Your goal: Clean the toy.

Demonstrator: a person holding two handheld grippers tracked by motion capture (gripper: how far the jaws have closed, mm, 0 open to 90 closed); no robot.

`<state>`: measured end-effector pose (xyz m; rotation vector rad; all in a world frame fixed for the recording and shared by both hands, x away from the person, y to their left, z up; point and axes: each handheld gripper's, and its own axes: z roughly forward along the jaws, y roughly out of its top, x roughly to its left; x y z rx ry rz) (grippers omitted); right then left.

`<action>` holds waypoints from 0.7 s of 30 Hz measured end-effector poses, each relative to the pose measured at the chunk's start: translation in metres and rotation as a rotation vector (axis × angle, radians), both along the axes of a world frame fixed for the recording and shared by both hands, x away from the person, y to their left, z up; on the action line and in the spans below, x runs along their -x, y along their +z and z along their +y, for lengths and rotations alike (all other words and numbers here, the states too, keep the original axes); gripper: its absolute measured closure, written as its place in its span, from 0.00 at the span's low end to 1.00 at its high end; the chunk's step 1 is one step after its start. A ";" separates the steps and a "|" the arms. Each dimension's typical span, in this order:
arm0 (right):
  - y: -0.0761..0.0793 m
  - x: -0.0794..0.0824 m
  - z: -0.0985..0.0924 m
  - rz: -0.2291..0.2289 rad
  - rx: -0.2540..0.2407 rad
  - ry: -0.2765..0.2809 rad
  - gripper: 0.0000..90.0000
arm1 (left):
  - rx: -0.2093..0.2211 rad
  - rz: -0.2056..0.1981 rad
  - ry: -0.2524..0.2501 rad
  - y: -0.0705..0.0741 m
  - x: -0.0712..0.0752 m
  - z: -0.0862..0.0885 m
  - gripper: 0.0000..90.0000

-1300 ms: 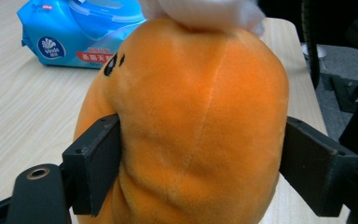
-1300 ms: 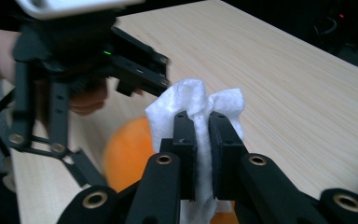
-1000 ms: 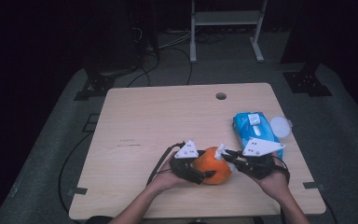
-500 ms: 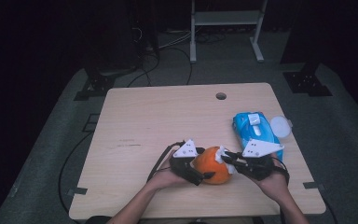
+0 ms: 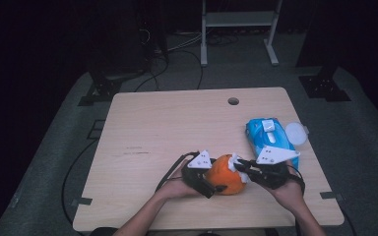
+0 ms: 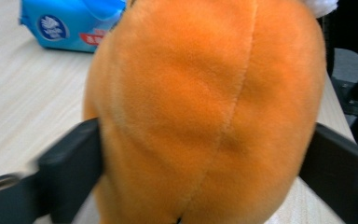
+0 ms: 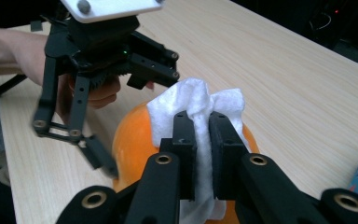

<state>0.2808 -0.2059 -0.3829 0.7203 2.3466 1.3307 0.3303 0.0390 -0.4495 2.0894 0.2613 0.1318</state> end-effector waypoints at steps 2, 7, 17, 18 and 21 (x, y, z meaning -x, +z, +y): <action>0.001 0.000 0.000 -0.010 -0.007 -0.011 0.90 | 0.005 -0.028 0.015 0.007 0.004 0.002 0.25; 0.008 0.001 -0.011 -0.029 -0.070 -0.042 0.91 | 0.036 -0.044 0.024 0.034 0.010 0.010 0.32; -0.010 -0.006 0.000 0.022 -0.011 -0.058 0.91 | -0.057 -0.045 0.053 0.033 0.010 0.010 0.31; -0.008 -0.003 0.003 0.006 -0.002 -0.058 0.91 | -0.062 -0.041 0.064 0.033 0.010 0.009 0.31; -0.003 0.001 0.010 -0.019 -0.019 -0.033 0.91 | -0.047 -0.020 0.078 0.026 0.007 0.006 0.30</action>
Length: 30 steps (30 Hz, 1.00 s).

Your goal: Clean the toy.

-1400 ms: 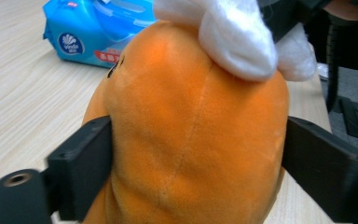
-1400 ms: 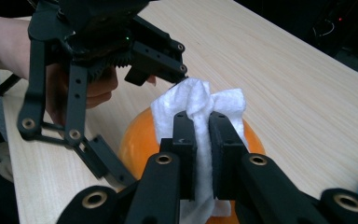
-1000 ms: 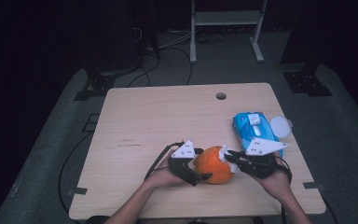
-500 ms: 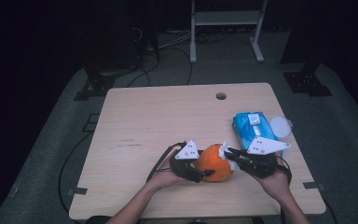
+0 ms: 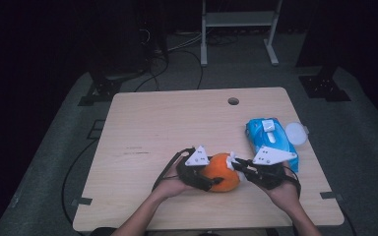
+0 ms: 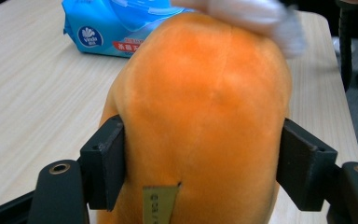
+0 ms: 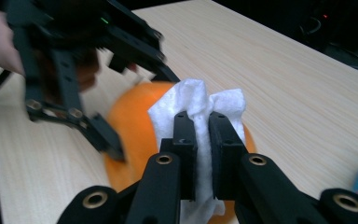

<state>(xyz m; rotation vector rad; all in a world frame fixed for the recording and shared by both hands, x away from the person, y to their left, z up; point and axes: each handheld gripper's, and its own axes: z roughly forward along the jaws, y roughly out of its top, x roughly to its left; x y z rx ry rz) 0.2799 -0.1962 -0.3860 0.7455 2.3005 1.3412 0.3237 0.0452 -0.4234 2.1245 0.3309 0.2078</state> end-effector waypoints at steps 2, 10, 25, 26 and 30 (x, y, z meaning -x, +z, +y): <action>0.001 0.001 0.002 -0.007 0.015 0.008 0.91 | -0.003 -0.002 0.008 0.000 0.000 -0.001 0.30; -0.008 -0.009 -0.021 0.033 0.019 -0.049 0.91 | 0.006 0.000 0.011 0.001 0.000 0.000 0.29; 0.006 0.001 -0.008 0.004 -0.038 0.023 0.91 | -0.019 -0.054 -0.021 0.023 0.013 0.000 0.36; 0.002 -0.001 -0.009 0.022 -0.028 0.016 0.91 | -0.053 -0.055 -0.020 0.019 0.013 -0.003 0.35; -0.006 -0.003 -0.002 0.036 0.015 0.011 0.91 | -0.043 -0.026 -0.010 0.009 0.008 -0.005 0.34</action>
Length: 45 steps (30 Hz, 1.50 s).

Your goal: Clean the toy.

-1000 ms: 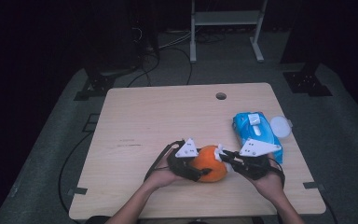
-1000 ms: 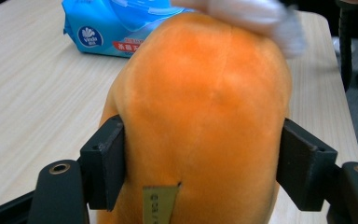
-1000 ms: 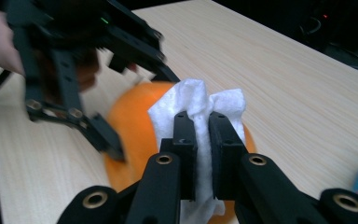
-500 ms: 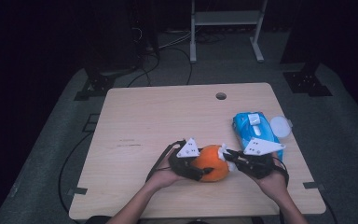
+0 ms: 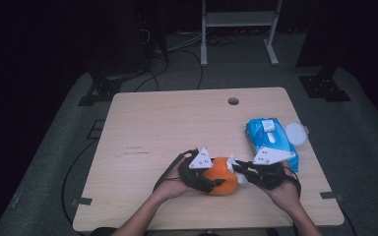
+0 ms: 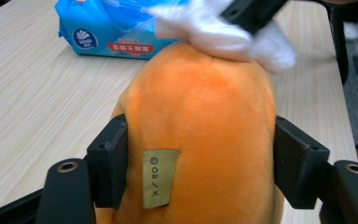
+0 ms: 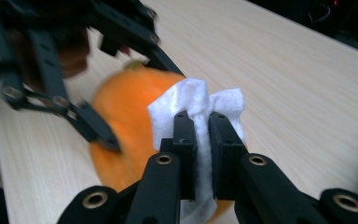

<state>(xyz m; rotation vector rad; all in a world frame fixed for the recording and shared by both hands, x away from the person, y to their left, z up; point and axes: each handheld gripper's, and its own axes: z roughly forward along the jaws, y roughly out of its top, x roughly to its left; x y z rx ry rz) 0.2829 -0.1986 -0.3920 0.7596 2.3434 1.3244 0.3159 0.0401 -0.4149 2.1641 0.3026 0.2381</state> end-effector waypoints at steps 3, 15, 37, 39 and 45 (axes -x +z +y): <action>0.008 0.004 0.008 -0.016 -0.022 0.041 0.91 | 0.002 -0.011 -0.001 -0.001 0.002 -0.004 0.31; -0.005 -0.003 -0.001 0.035 0.002 0.029 0.91 | 0.081 0.079 -0.041 -0.010 -0.012 0.010 0.11; 0.003 0.002 0.004 0.021 -0.026 0.060 0.91 | 0.069 0.064 -0.021 -0.015 -0.009 0.005 0.28; 0.004 0.006 0.013 -0.006 0.010 0.072 0.91 | 0.059 0.055 -0.031 -0.015 -0.008 0.004 0.27; -0.002 0.001 -0.003 0.025 0.012 0.038 0.91 | 0.139 0.118 -0.111 -0.019 -0.015 0.015 0.18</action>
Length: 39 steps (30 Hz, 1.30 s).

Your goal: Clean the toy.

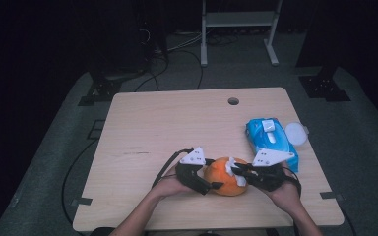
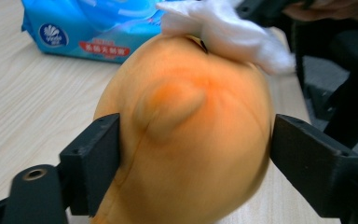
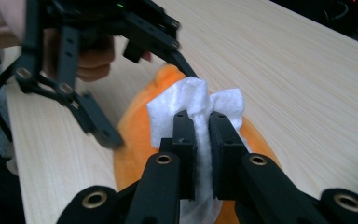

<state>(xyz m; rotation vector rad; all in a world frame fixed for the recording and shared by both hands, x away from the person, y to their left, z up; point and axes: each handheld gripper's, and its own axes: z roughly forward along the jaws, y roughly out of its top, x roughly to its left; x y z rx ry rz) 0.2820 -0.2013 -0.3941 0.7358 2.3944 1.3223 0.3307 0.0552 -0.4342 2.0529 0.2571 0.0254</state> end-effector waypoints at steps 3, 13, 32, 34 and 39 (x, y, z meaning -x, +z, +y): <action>0.000 -0.001 -0.004 0.005 -0.003 -0.005 0.91 | 0.019 0.002 0.000 -0.004 -0.002 -0.001 0.11; 0.000 -0.001 -0.001 0.001 -0.008 -0.011 0.91 | 0.003 0.013 0.022 -0.016 -0.005 -0.004 0.20; -0.018 -0.017 -0.004 0.111 -0.073 -0.061 0.91 | -0.108 -0.109 0.111 0.032 0.012 0.000 0.33; -0.010 -0.016 -0.009 0.084 -0.088 -0.076 0.91 | -0.103 -0.105 0.114 0.031 0.012 -0.001 0.33; 0.017 -0.001 -0.005 -0.016 -0.140 -0.051 0.91 | -0.108 -0.138 0.094 0.031 0.018 -0.014 0.31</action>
